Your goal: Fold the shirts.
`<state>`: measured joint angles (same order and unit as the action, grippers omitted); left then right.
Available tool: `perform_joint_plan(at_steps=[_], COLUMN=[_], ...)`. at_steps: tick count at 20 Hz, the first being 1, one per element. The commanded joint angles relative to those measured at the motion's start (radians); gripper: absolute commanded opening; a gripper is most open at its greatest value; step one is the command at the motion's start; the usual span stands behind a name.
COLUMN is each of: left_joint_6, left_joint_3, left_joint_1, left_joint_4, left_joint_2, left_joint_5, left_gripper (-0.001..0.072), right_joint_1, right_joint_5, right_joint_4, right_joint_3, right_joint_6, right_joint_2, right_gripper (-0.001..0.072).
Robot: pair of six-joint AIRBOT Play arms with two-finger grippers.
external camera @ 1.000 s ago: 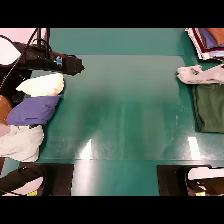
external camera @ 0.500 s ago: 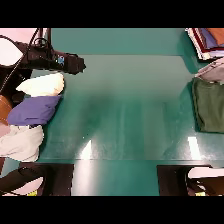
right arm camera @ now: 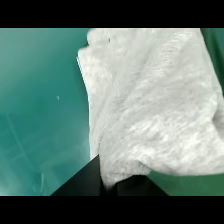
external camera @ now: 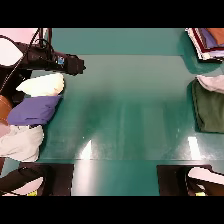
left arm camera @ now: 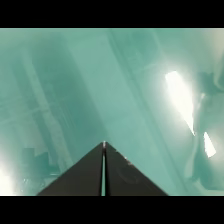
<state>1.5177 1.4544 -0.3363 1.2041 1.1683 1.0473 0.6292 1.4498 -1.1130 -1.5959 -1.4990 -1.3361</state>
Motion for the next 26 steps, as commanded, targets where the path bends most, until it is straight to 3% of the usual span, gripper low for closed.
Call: perform_joint_plan(at_steps=[1, 2, 4, 5, 9, 14, 16, 17, 18, 20, 21, 22, 26], left_joint_6=[-0.007, -0.007, -0.008, -0.008, -0.007, -0.006, -0.006, -0.006, -0.006, -0.006, -0.006, -0.006, -0.006], left_joint_3=[0.000, 0.000, 0.000, 0.000, 0.000, 0.000, 0.000, 0.000, 0.000, 0.000, 0.000, 0.000, 0.000], left_joint_1=[0.000, 0.000, -0.001, 0.000, -0.001, 0.000, 0.000, 0.000, -0.001, 0.000, 0.000, 0.000, 0.000], left_joint_4=[0.001, 0.001, 0.001, 0.001, 0.000, -0.004, -0.004, -0.004, -0.004, -0.004, -0.004, -0.004, -0.004], left_joint_2=[0.000, 0.000, 0.000, 0.000, 0.000, 0.000, 0.000, 0.000, 0.000, 0.000, 0.000, 0.000, 0.000], left_joint_5=[0.002, 0.001, 0.002, 0.002, 0.008, 0.016, -0.002, -0.012, -0.022, -0.041, -0.048, -0.050, -0.074], left_gripper=[0.0024, 0.0024, 0.0024, 0.0024, 0.0024, 0.0024, 0.0025, 0.0025, 0.0024, 0.0025, 0.0024, 0.0025, 0.0025], right_joint_1=[0.066, 0.083, 0.119, 0.140, 0.118, -0.223, -0.388, -0.461, -0.533, -0.641, -0.682, -0.716, -0.763], right_joint_5=[0.025, 0.026, 0.021, 0.019, 0.009, -0.064, -0.090, -0.104, -0.126, -0.161, -0.172, -0.177, -0.174], right_joint_4=[-0.064, -0.092, -0.119, -0.118, -0.073, 0.020, 0.019, 0.019, 0.018, 0.018, 0.018, 0.018, 0.019], right_joint_3=[0.213, 0.258, 0.340, 0.364, 0.369, 0.370, 0.370, 0.370, 0.370, 0.370, 0.370, 0.370, 0.370], right_joint_6=[-0.003, -0.003, -0.003, -0.003, -0.002, 0.000, 0.000, 0.000, 0.000, 0.001, 0.011, 0.032, 0.037], right_joint_2=[0.129, 0.151, 0.185, 0.198, 0.261, 0.330, 0.331, 0.330, 0.330, 0.330, 0.330, 0.330, 0.330], right_gripper=[0.0019, 0.0107, 0.0611, 0.0644, 0.0643, 0.0632, 0.0544, 0.0540, 0.0476, 0.0280, 0.0106, 0.0015, 0.0015])
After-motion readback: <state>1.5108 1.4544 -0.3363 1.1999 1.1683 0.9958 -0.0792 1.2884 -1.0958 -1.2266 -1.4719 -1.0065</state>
